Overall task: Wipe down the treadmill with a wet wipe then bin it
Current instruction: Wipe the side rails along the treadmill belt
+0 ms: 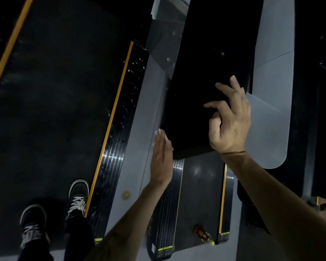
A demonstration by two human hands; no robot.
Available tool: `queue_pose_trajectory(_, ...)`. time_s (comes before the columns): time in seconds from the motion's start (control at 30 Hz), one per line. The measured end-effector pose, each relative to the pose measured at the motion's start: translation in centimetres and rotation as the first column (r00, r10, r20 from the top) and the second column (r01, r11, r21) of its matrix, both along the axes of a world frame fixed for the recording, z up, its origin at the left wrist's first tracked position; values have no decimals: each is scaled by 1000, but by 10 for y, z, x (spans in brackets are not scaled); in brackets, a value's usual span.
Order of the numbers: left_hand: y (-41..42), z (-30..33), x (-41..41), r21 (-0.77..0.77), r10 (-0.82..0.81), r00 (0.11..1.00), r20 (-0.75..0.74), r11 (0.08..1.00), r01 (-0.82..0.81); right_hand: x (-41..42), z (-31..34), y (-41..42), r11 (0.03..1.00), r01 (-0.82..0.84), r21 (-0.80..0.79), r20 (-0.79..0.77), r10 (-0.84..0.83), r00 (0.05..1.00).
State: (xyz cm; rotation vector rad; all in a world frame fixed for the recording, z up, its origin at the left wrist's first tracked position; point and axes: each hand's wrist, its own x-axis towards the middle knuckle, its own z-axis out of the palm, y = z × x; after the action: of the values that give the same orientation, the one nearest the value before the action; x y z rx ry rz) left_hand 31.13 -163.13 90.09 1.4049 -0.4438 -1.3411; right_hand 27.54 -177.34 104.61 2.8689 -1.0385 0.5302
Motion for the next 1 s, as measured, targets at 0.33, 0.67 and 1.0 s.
queue_pose_trajectory(0.33, -44, -18, 22, -12, -11, 997, -79, 1000, 10, 1, 0, 0, 1000, 1, -14, 9, 0, 1000)
queue_pose_trajectory(0.67, -37, 9, 14, -195, -17, 1000, -20, 981, 13, 2, -1, 1, 1000, -4, -9, 20, 4, 1000)
queue_pose_trajectory(1.0, -47, -1, 25, -151, -12, 992, -123, 988, -7, 3, 1, 2, 1000, 5, -14, 27, -4, 1000)
